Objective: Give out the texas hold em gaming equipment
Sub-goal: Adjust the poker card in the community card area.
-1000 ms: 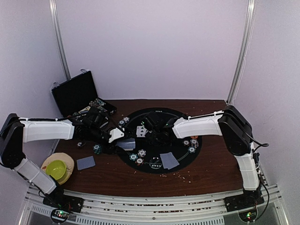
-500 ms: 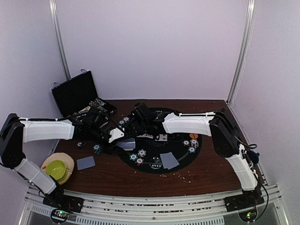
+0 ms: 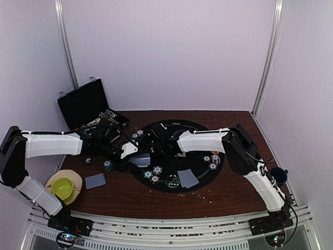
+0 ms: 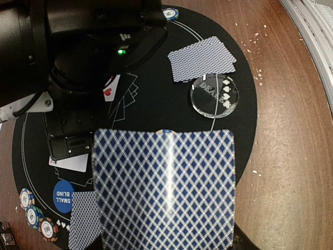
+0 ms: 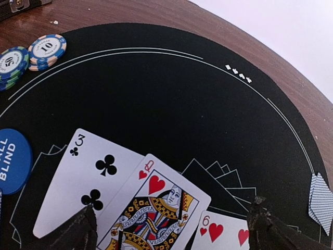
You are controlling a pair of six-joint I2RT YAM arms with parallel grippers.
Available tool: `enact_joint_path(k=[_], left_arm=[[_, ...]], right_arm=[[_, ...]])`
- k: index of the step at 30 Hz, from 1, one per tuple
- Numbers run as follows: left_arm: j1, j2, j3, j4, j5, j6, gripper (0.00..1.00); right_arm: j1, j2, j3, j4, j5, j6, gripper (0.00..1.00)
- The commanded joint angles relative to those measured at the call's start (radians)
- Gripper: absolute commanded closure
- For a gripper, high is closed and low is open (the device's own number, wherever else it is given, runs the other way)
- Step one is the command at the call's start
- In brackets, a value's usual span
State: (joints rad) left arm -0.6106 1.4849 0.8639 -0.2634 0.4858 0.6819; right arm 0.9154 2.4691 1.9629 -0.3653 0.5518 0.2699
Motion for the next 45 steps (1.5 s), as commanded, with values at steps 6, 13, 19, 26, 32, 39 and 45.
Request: enact_joint_path(k=[6, 13, 19, 26, 32, 39, 45], left_arm=[[0.002, -0.002, 0.000, 0.030, 0.008, -0.004, 0.47], [0.001, -0.004, -0.001, 0.031, 0.006, -0.004, 0.47], [0.002, 0.002, 0.000, 0.031, 0.006, -0.004, 0.47], [0.000, 0.002, 0.001, 0.031, 0.007, -0.005, 0.47], [0.001, 0.001, 0.001, 0.031, 0.007, -0.006, 0.47], [0.001, 0.002, 0.001, 0.030, 0.008, -0.005, 0.47], [0.002, 0.002, 0.001, 0.030, 0.010, -0.006, 0.47]], right_arm=[[-0.015, 0.043, 0.043, -0.006, 0.032, 0.022, 0.00], [-0.016, 0.042, 0.046, -0.027, 0.021, 0.036, 0.00], [-0.015, 0.017, 0.018, -0.060, 0.001, 0.049, 0.00], [-0.010, -0.030, -0.048, -0.045, 0.001, 0.048, 0.00], [-0.007, -0.047, -0.062, -0.048, 0.003, 0.047, 0.00], [0.000, -0.051, -0.056, -0.069, 0.017, 0.040, 0.00], [0.000, -0.071, -0.077, -0.089, 0.026, 0.048, 0.00]])
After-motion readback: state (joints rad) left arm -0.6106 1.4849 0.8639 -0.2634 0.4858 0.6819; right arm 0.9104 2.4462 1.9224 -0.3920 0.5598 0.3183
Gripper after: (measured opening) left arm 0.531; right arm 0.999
